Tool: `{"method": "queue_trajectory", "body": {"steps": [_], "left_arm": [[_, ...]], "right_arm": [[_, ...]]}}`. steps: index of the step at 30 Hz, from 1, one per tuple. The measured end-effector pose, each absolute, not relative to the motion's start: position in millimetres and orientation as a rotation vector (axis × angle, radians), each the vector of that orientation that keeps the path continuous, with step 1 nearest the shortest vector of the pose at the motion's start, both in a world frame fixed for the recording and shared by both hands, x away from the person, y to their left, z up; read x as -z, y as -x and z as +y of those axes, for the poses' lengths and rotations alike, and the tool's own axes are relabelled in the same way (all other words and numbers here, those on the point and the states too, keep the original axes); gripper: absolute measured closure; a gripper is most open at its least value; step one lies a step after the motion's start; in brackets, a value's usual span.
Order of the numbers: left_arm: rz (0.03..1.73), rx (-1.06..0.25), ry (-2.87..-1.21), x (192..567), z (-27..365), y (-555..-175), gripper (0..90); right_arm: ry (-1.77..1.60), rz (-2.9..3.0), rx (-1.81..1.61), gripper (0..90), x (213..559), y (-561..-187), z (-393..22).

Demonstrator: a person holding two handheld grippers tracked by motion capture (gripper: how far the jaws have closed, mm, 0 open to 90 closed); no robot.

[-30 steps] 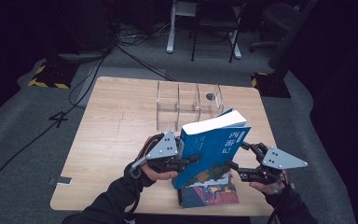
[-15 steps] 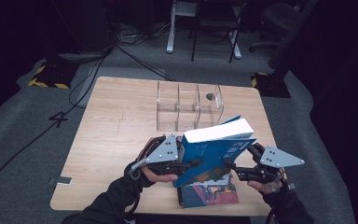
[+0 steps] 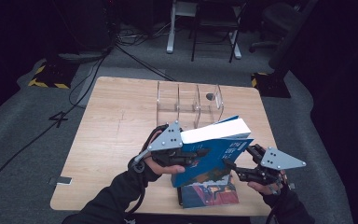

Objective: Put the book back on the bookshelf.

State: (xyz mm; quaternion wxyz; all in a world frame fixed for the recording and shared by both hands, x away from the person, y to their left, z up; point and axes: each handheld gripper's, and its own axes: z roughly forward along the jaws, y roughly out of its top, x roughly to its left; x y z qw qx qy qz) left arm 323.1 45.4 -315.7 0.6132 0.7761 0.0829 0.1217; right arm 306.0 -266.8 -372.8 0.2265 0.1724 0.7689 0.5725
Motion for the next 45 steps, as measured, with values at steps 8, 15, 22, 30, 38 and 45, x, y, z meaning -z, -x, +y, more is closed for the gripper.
{"method": "queue_trajectory", "body": {"steps": [8,15,22,30,38,45], "left_arm": [[0.239,-0.276,-1.807,307.0,37.7,-326.7,58.5],[0.253,-0.339,-1.809,284.3,30.1,-333.5,60.3],[0.351,-0.470,-1.772,264.8,55.1,-349.0,60.5],[0.499,-0.587,-1.768,261.4,87.0,-365.1,60.5],[0.647,-0.696,-1.734,252.0,109.6,-380.8,60.5],[0.711,-0.755,-1.711,241.1,106.8,-396.2,60.5]], "right_arm": [[-0.507,2.105,-1.578,37.7,371.4,-309.2,-266.0],[-0.522,2.081,-1.568,35.6,365.7,-311.4,-272.0],[-0.586,2.052,-1.563,35.1,367.6,-311.7,-296.2],[-0.680,2.062,-1.498,35.4,381.9,-321.9,-314.0],[-0.726,2.093,-1.443,35.4,393.2,-329.9,-316.6],[-0.750,2.122,-1.426,35.4,402.3,-334.2,-316.6]]}}
